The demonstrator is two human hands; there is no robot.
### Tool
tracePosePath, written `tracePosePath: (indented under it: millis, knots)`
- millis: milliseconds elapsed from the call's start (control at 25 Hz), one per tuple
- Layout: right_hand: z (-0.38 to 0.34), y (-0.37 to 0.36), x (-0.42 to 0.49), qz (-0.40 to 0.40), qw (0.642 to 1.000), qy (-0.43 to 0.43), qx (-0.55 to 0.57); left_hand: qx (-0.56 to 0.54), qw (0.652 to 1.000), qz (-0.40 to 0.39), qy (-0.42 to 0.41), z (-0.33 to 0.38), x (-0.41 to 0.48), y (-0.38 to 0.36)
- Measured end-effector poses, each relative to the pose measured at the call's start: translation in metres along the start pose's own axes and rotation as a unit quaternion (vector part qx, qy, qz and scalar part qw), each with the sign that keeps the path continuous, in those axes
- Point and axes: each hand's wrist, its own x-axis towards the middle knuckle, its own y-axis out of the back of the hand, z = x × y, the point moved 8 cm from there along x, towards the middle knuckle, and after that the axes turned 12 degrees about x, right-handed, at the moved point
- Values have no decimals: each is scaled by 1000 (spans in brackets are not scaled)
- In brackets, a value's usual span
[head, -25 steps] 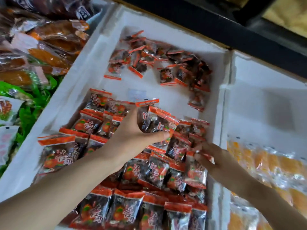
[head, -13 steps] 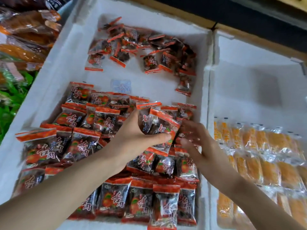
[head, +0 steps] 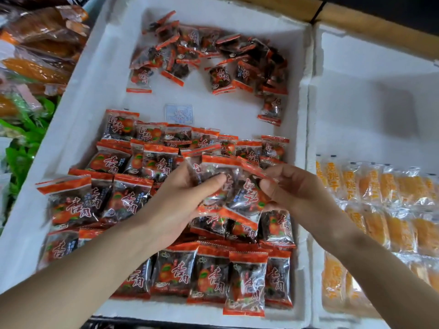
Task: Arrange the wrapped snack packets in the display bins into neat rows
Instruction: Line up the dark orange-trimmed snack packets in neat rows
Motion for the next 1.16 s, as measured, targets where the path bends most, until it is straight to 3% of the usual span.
tracePosePath:
  millis: [80,200,480,560,640,760,880,1000,1080,1160]
  knots:
    - [3,5,-1,9,998,16,-55,10,999,44,-10,2,0,15]
    - [9,-3,-5,-10,971,51,-232,21,996,84,-27,8,-1,29]
    - [10,-16,-7,4,905,134,-404,30,997,62,-15,4,-2,28]
    - [-2,-23,-13,1,924,164,-345,27,998,49,0,0,-2,25]
    - [-12,-35,-16,-13,969,138,-203,38,999,32,5,-3,-4,22]
    - [-15,-57,-7,-42,991,89,-95,81,996,-9,-30,1,-10,15]
    - [-18,-64,6,-41,993,71,-90,78,996,-18,-30,5,-14,25]
    - [-16,-57,15,-4,986,86,-141,59,995,76,-21,10,-14,62]
    - [-8,-60,16,-6,968,91,-232,186,974,122,-51,20,-19,81]
    - [1,-68,13,-33,950,77,-301,306,946,91,-60,21,-21,83]
